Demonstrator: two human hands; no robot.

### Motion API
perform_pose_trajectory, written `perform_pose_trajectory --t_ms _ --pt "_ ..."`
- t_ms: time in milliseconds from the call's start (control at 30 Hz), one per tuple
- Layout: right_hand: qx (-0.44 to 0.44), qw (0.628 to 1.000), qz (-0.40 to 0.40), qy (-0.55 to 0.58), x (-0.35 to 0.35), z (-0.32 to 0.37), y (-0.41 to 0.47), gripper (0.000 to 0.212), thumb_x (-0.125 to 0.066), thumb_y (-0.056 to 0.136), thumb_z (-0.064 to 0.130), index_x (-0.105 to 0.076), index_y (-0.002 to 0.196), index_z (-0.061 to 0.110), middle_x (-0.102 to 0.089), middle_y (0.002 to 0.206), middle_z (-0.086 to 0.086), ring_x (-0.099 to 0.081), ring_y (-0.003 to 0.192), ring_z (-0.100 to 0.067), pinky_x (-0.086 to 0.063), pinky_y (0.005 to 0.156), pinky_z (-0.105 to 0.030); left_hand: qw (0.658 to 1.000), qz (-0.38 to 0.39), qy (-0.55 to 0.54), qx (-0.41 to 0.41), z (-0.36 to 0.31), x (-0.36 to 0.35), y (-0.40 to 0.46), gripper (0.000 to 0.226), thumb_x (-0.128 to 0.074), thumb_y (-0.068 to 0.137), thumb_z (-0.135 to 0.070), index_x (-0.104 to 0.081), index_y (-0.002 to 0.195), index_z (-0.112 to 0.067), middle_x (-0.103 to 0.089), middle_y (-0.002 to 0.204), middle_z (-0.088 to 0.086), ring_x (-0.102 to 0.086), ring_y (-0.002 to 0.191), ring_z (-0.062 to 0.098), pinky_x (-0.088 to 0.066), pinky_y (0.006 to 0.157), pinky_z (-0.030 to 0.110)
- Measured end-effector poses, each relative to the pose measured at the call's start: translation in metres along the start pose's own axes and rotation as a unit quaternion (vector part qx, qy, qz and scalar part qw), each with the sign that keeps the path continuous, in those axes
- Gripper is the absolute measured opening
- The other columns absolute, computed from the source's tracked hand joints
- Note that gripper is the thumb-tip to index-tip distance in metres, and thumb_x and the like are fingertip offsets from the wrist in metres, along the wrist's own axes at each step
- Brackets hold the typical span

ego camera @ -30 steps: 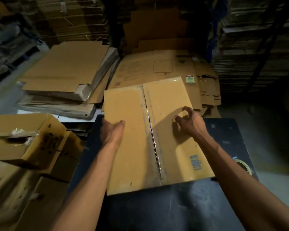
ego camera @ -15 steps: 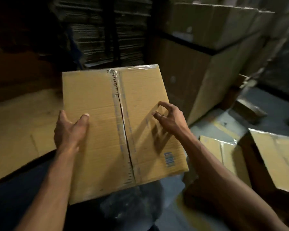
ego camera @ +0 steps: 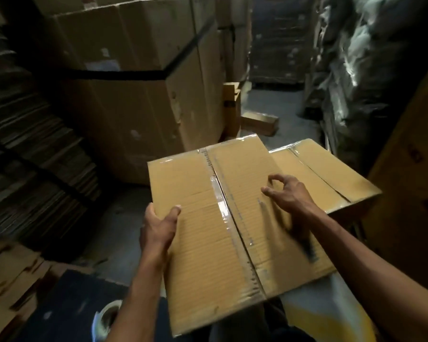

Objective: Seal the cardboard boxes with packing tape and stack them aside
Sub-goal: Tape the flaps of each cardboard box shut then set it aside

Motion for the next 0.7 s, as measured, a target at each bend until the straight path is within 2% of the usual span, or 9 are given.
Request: perform_pose_trajectory --t_ms 67,100,167,300,467,600,700 --pt "-0.038 0.999 0.018 0.008 0.000 -0.051 0.049 0.052 -0.075 0.093 0.038 -0.060 0.141 0.024 -0.058 0.147 -0.007 -0.054 0.134 -0.027 -0.043 0.112 -0.041 1.000 0.018 0.017 0.012 -0.003 -0.067 0.038 0.092 -0.074 0.083 -0.056 -0.033 0.157 -0.021 -0.060 0.139 0.012 -0.059 0.124 0.034 -0.047 0.108 0.050" --pt "-0.055 0.998 0.032 0.012 -0.004 -0.073 0.076 0.053 -0.075 0.093 0.038 -0.060 0.141 0.024 -0.057 0.148 -0.007 -0.054 0.134 -0.027 -0.043 0.112 -0.042 0.999 0.029 0.027 0.025 -0.002 -0.100 0.057 0.092 -0.074 0.085 -0.055 -0.029 0.159 -0.023 -0.058 0.142 0.012 -0.057 0.125 0.034 -0.046 0.108 0.049" --pt "-0.084 0.994 0.066 0.012 -0.013 -0.111 0.127 0.054 -0.074 0.094 0.036 -0.057 0.144 0.024 -0.056 0.148 -0.008 -0.054 0.133 -0.028 -0.045 0.110 -0.044 0.995 0.061 0.040 0.066 0.007 -0.163 0.094 0.087 -0.074 0.089 -0.050 -0.028 0.159 -0.025 -0.056 0.142 0.010 -0.055 0.127 0.033 -0.046 0.105 0.047" --pt "-0.133 0.984 0.117 0.012 -0.031 -0.169 0.214 0.053 -0.074 0.094 0.037 -0.058 0.142 0.024 -0.050 0.154 -0.007 -0.047 0.140 -0.027 -0.040 0.114 -0.045 0.986 0.064 0.046 0.148 0.029 -0.245 0.154 0.088 -0.076 0.084 -0.051 -0.031 0.155 -0.029 -0.054 0.146 0.010 -0.053 0.128 0.033 -0.045 0.109 0.053" --pt "-0.172 0.976 0.131 0.001 -0.055 -0.222 0.307 0.041 -0.074 0.091 0.041 -0.067 0.130 0.031 -0.053 0.151 -0.007 -0.047 0.141 -0.027 -0.040 0.117 -0.047 0.971 0.130 0.054 0.192 0.049 -0.329 0.211 0.120 -0.078 0.056 -0.061 -0.024 0.158 -0.030 -0.045 0.152 0.008 -0.048 0.135 0.033 -0.043 0.113 0.057" --pt "-0.167 0.976 0.143 -0.004 -0.076 -0.237 0.353 0.036 -0.073 0.092 0.042 -0.070 0.125 0.031 -0.052 0.151 -0.005 -0.046 0.142 -0.027 -0.038 0.117 -0.048 0.970 0.111 0.039 0.213 0.072 -0.355 0.245 0.104 -0.081 0.077 -0.046 -0.023 0.161 -0.026 -0.045 0.155 0.007 -0.047 0.137 0.030 -0.040 0.116 0.054" --pt "-0.166 0.977 0.136 -0.013 -0.082 -0.247 0.381 0.032 -0.074 0.092 0.041 -0.072 0.122 0.029 -0.055 0.149 -0.005 -0.049 0.139 -0.026 -0.040 0.116 -0.046 0.968 0.106 0.044 0.221 0.085 -0.377 0.263 0.102 -0.079 0.080 -0.046 -0.021 0.161 -0.027 -0.042 0.156 0.010 -0.044 0.139 0.033 -0.039 0.116 0.056"
Point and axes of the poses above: each hand's wrist, its own y-axis towards the middle knuckle, its own x-axis out of the back of the hand, z = x × y, the point moved 9 cm from there along y, towards the middle knuckle
